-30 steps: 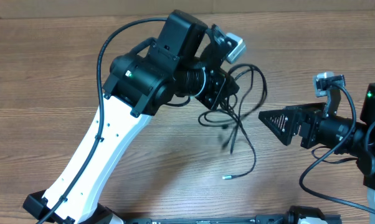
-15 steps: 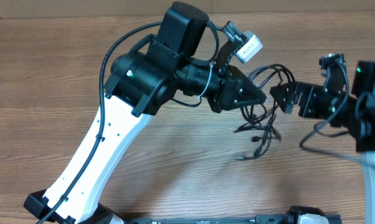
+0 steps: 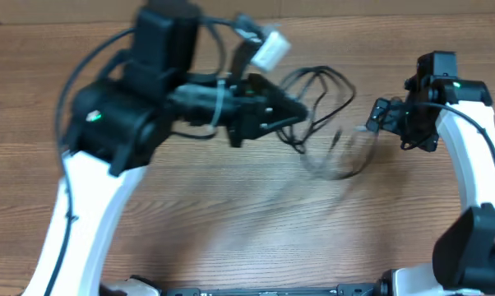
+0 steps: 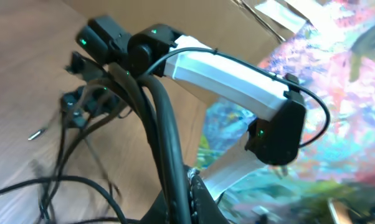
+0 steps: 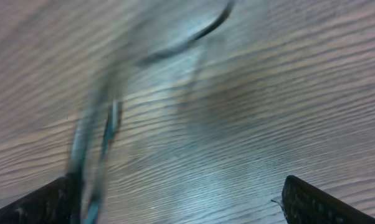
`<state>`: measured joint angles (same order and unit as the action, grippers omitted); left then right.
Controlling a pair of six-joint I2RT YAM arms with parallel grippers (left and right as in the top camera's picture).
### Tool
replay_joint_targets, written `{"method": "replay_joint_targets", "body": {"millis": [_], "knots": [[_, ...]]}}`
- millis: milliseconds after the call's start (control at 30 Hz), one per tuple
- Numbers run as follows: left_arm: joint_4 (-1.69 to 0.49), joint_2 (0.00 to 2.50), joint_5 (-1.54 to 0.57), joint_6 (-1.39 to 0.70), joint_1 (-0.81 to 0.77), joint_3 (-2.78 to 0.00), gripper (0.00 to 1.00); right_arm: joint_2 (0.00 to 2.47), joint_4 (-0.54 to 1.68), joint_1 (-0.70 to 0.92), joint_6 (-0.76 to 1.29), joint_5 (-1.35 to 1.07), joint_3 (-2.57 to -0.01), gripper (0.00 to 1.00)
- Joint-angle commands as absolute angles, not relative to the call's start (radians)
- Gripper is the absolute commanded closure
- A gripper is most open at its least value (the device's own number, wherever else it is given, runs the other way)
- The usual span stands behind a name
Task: Untangle cables
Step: 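Lower the left gripper and release the black cable onto the table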
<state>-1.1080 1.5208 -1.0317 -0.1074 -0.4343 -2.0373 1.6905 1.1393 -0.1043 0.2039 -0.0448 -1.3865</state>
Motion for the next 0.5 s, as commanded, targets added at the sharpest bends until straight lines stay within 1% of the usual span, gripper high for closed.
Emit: {"method": "replay_joint_targets", "body": {"millis": [0,133,200,333,400,467], "knots": [[-1.171,1.463,-0.968,-0.059,-0.339,-2.05,0.96,1.717,1.14,-0.107,0.237,-0.022,-1.386,0.0],[-1.269,1.46,-0.771,-0.06,-0.313,-2.049,0.96,1.718,1.143,-0.107,0.237,-0.031,-1.386,0.0],[-1.299,1.462,-0.72,-0.059,-0.313,-2.049,0.96,1.718,1.149,-0.107,0.237,-0.031,-1.386,0.0],[-1.303,1.462,-0.691,-0.065,-0.313,-2.049,0.96,1.718,1.156,-0.107,0.236,-0.057,-1.386,0.0],[-1.284,1.462,-0.654,-0.131,-0.313,-2.049,0.96,1.717,1.158,-0.107,0.236,-0.059,-1.387,0.0],[-1.244,1.462,-0.69,-0.138,-0.318,-2.05,0.96,1.715,1.156,-0.107,0.233,-0.074,-1.387,0.0]]}}
